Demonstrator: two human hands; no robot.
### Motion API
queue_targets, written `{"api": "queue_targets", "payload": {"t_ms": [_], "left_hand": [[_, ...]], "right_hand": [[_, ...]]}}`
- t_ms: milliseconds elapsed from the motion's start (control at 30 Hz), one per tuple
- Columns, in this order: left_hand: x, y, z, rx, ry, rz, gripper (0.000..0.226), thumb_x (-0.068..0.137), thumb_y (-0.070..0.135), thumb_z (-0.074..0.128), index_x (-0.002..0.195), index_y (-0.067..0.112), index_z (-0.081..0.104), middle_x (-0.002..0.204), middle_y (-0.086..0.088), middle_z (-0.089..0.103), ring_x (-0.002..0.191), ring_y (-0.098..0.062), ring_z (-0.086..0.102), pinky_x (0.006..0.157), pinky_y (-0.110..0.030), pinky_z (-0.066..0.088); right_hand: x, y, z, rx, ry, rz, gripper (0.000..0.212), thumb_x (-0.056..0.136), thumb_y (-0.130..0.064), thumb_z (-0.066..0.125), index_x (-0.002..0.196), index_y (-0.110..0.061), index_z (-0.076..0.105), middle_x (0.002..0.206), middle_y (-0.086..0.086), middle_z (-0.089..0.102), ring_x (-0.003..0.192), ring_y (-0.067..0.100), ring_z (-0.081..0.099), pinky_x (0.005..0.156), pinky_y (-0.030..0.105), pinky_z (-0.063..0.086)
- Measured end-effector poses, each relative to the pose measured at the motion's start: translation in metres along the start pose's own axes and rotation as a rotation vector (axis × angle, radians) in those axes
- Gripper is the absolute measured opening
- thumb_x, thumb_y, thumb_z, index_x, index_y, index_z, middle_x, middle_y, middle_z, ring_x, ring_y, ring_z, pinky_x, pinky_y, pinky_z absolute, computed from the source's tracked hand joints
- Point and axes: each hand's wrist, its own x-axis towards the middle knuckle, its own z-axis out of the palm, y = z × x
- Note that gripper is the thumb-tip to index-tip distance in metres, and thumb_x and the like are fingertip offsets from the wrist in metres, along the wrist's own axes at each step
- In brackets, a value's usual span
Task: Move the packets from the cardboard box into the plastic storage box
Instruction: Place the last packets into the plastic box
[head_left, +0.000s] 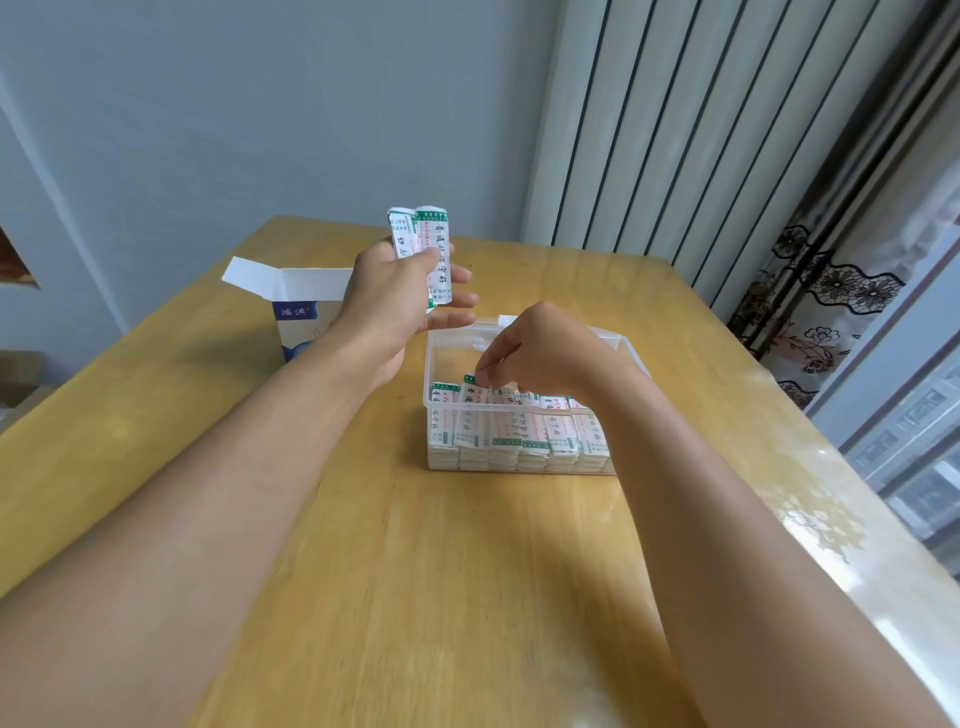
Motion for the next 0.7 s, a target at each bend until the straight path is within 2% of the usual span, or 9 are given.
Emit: {"api": "queue_targets", "payload": {"t_ms": [133, 300, 433, 500, 600, 700], "left_hand": [[0.0007, -0.0012, 0.0003, 0.005, -0.004, -0.005, 0.018, 0.108, 0.012, 0.043, 0.113, 0.011, 0.06, 0.094, -0.012, 0.071, 0.072, -0.023, 0.072, 0.06, -0.031, 0.061], [0.0016, -0.0023, 0.0006, 0.015, -0.002, -0.005, 0.02, 0.107, 0.013, 0.043, 0.116, 0.009, 0.06, 0.094, -0.012, 0.072, 0.072, -0.023, 0.073, 0.06, -0.031, 0.061], [0.0021, -0.0027, 0.0005, 0.012, -0.005, -0.006, 0.019, 0.107, 0.013, 0.043, 0.114, 0.009, 0.061, 0.093, -0.012, 0.072, 0.072, -0.023, 0.073, 0.059, -0.031, 0.06], [0.0026, -0.0032, 0.0004, 0.018, -0.004, -0.007, 0.02, 0.107, 0.013, 0.044, 0.117, 0.008, 0.061, 0.094, -0.012, 0.072, 0.073, -0.023, 0.073, 0.06, -0.031, 0.06], [0.003, -0.0037, 0.0004, 0.021, -0.002, -0.006, 0.021, 0.107, 0.014, 0.044, 0.118, 0.009, 0.061, 0.095, -0.012, 0.072, 0.073, -0.023, 0.074, 0.06, -0.031, 0.06], [0.003, -0.0031, 0.0003, 0.017, -0.005, -0.006, 0.02, 0.107, 0.013, 0.044, 0.116, 0.009, 0.061, 0.095, -0.012, 0.072, 0.073, -0.023, 0.074, 0.059, -0.031, 0.06]], "right_hand": [[0.0023, -0.0012, 0.0022, -0.039, 0.0, 0.01, 0.009, 0.081, -0.024, 0.084, 0.081, -0.032, 0.081, 0.069, -0.008, 0.07, 0.063, 0.012, 0.059, 0.055, 0.022, 0.044], [0.0014, -0.0023, 0.0032, -0.039, 0.014, -0.023, 0.007, 0.081, -0.027, 0.084, 0.083, -0.032, 0.081, 0.072, -0.011, 0.069, 0.058, 0.006, 0.054, 0.052, 0.021, 0.038], [-0.0001, -0.0027, 0.0008, -0.031, -0.005, -0.066, 0.016, 0.084, -0.019, 0.082, 0.076, -0.032, 0.075, 0.08, -0.007, 0.074, 0.067, 0.011, 0.063, 0.057, 0.023, 0.047], [0.0, -0.0026, -0.0005, -0.043, 0.002, -0.088, 0.024, 0.084, -0.014, 0.08, 0.073, -0.033, 0.073, 0.079, -0.006, 0.073, 0.069, 0.014, 0.064, 0.063, 0.03, 0.054], [0.0007, -0.0021, -0.0008, -0.071, 0.0, -0.097, 0.023, 0.084, -0.012, 0.08, 0.076, -0.033, 0.075, 0.082, -0.002, 0.075, 0.071, 0.018, 0.063, 0.072, 0.037, 0.059], [0.0016, -0.0013, 0.0002, -0.08, -0.001, -0.092, 0.02, 0.084, -0.013, 0.081, 0.079, -0.032, 0.078, 0.081, -0.003, 0.074, 0.071, 0.017, 0.062, 0.07, 0.035, 0.058]]}}
